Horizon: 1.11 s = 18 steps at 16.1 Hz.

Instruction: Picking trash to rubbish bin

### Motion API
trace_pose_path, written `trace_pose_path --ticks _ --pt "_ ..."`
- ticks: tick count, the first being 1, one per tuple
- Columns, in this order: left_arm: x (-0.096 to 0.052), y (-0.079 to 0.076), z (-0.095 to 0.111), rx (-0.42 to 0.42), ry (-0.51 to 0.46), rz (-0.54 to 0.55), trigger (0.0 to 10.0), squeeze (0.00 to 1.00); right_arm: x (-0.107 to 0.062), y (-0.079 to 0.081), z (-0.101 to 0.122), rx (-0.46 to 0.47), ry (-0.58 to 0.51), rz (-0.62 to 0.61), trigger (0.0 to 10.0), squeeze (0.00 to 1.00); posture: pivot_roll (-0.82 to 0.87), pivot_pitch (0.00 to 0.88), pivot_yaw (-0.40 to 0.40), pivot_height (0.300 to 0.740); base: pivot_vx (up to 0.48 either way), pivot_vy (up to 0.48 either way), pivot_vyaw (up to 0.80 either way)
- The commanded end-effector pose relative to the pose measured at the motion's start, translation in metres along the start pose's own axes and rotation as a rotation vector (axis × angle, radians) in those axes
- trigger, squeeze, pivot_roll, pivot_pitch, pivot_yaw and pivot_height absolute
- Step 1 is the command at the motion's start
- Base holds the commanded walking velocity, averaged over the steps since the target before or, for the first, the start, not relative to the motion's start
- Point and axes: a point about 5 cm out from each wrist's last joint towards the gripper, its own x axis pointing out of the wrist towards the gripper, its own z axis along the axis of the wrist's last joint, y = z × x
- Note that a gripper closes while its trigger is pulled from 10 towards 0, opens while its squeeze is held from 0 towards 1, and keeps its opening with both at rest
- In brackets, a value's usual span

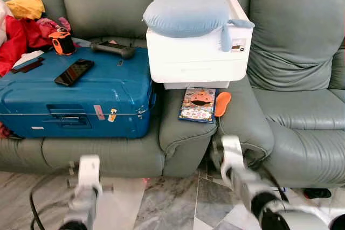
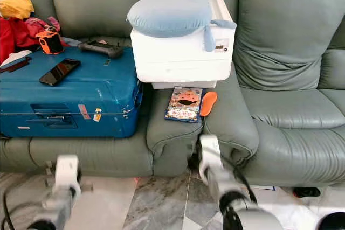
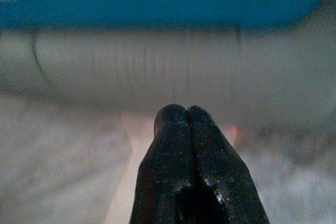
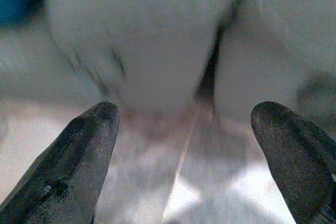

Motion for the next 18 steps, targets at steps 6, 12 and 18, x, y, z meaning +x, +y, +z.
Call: trace_pose_path --ticks 6,12,18 --pt "-0.005 0.007 0.080 0.049 -0.504 0.143 10.0 0.00 -0.001 0.007 0.077 0.039 -0.343 0.082 10.0 0.00 0.03 0.000 -0.031 0.740 0.000 0.000 0.00" --pt "-0.028 -0.024 0.123 -0.062 -0.677 0.024 10.0 0.00 -0.015 0.006 0.102 0.043 -0.505 0.084 10.0 0.00 0.02 0.000 -0.025 0.740 0.000 0.000 0.00" --pt "-0.035 -0.033 0.154 -0.170 -0.690 -0.003 10.0 0.00 -0.018 0.023 0.108 0.012 -0.507 0.127 10.0 0.00 0.01 0.000 -0.023 0.740 0.000 0.000 -0.12"
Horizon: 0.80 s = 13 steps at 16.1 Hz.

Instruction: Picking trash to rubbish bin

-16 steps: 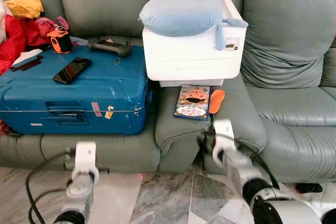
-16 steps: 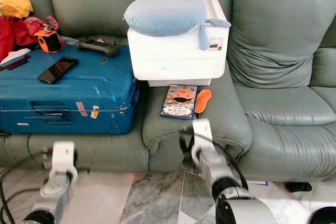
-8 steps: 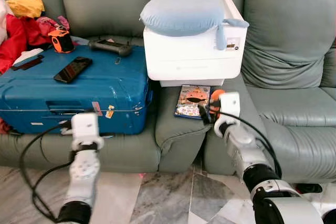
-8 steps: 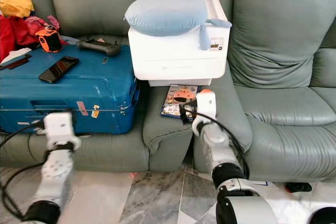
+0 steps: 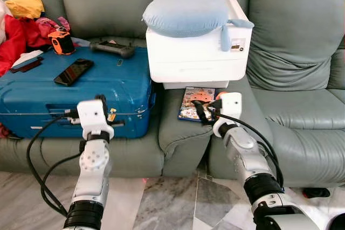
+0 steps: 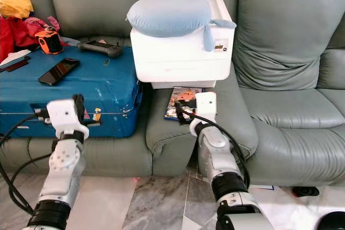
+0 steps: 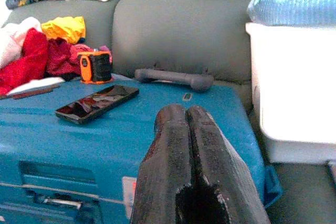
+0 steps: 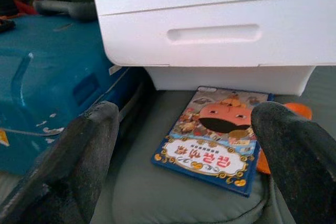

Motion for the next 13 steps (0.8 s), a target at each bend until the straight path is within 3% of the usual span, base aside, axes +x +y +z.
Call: trace_pose_path --ticks 1,7,13 --pt "0.0007 -0.0007 0.0028 -0.027 0.012 -0.003 10.0 0.00 0.0011 -0.0040 0.0063 0.007 -0.008 -0.010 10.0 0.00 0.01 0.000 -0.023 0.740 0.000 0.000 -0.74" --pt "-0.0018 -0.0049 0.0047 -0.076 0.053 -0.034 10.0 0.00 0.0006 -0.0043 0.0070 0.021 0.004 -0.029 10.0 0.00 0.01 0.000 -0.024 0.740 0.000 0.000 -0.75" --pt "-0.0023 -0.0070 0.0063 -0.092 0.066 -0.042 10.0 0.00 -0.0003 -0.0014 0.0082 0.047 -0.004 -0.005 10.0 0.00 0.01 0.002 -0.023 0.740 0.000 0.000 0.00"
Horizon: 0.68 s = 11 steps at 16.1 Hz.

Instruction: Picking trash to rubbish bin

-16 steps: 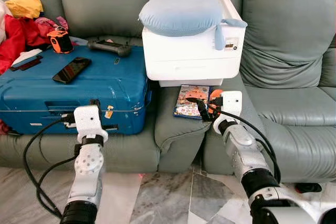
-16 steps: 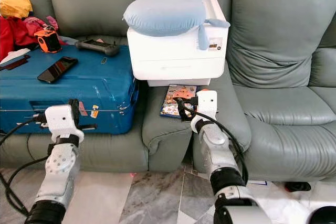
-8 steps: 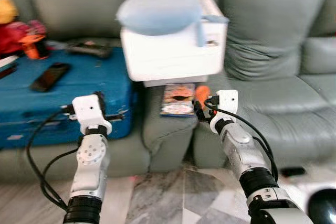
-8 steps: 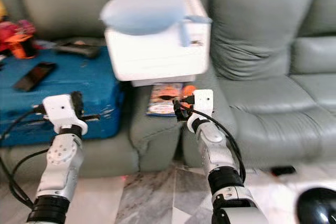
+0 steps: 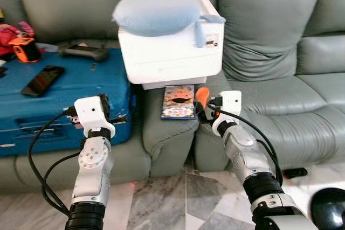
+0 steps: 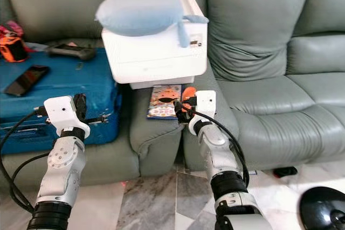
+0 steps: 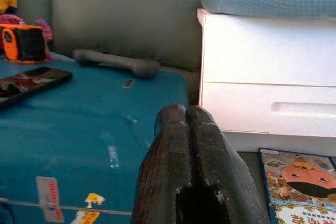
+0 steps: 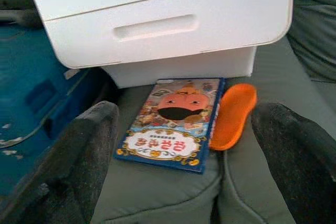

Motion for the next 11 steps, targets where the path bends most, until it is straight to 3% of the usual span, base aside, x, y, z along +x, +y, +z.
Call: trace_pose_path --ticks 1,4,11 --pt "-0.0007 -0.0014 0.0018 -0.006 0.004 -0.012 10.0 0.00 -0.0008 -0.0012 0.0052 0.000 -0.016 0.004 10.0 0.00 0.01 0.003 -0.023 0.740 0.000 0.000 0.00" --pt "-0.0009 -0.0021 0.0016 -0.007 0.012 -0.016 10.0 0.00 -0.0010 -0.0004 0.0050 0.000 -0.014 0.007 10.0 0.00 0.01 0.004 -0.022 0.740 0.000 0.196 0.00" --pt "-0.0011 -0.0007 0.0001 -0.002 0.038 -0.011 10.0 0.00 -0.0010 0.0006 0.0034 0.002 -0.005 -0.002 10.0 0.00 0.02 0.010 -0.016 0.740 0.000 0.380 0.00"
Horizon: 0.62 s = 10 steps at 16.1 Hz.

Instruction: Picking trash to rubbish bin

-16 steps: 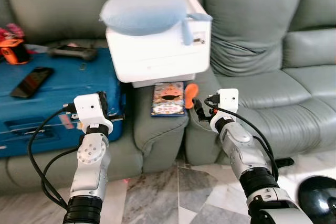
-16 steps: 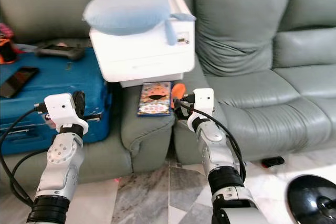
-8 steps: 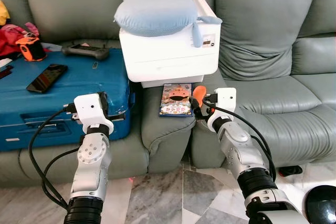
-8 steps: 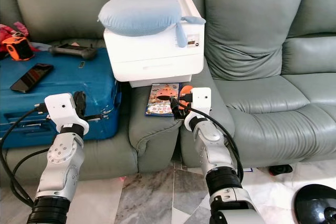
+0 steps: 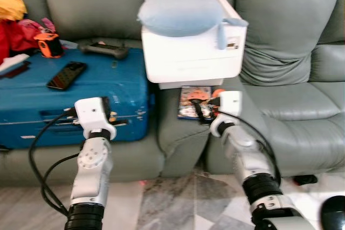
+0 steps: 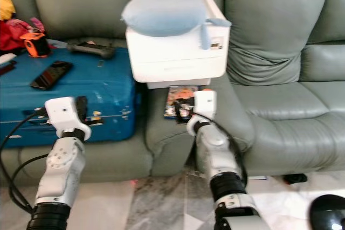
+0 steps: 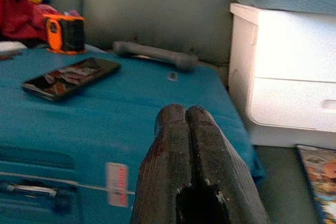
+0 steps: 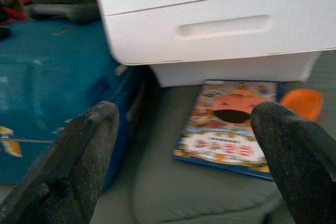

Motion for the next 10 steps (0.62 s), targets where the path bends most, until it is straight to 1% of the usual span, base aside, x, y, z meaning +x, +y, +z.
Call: trace_pose_path --ticks 1,9,10 --pt "-0.0002 -0.0032 0.0030 -0.001 -0.007 -0.007 10.0 0.00 -0.0011 -0.0062 0.0039 0.001 -0.009 -0.020 10.0 0.00 0.02 0.010 -0.016 0.740 0.000 0.428 0.00" --pt "-0.0001 -0.0004 0.0045 0.010 -0.007 0.005 10.0 0.00 0.0009 -0.0051 0.0053 0.000 -0.010 -0.024 10.0 0.00 0.03 0.011 -0.018 0.740 0.000 0.423 0.00" --pt "0.0003 -0.0006 0.0056 0.011 -0.012 0.006 10.0 0.00 0.0013 -0.0059 0.0061 0.000 -0.012 -0.027 10.0 0.00 0.03 0.010 -0.016 0.740 0.000 0.000 0.00"
